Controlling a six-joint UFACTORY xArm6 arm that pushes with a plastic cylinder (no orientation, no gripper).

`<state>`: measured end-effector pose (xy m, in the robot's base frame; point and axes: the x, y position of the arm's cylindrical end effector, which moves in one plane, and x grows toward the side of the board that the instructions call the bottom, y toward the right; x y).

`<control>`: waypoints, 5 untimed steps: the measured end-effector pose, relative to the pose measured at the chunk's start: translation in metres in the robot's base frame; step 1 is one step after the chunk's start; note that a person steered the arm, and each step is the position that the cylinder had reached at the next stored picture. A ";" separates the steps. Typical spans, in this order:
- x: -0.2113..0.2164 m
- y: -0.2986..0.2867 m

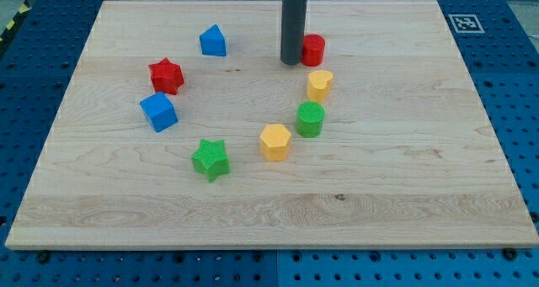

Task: Slide the blur triangle to the left

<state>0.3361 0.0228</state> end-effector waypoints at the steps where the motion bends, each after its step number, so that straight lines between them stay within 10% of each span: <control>1: -0.023 -0.029; 5: -0.040 -0.137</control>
<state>0.2961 -0.1145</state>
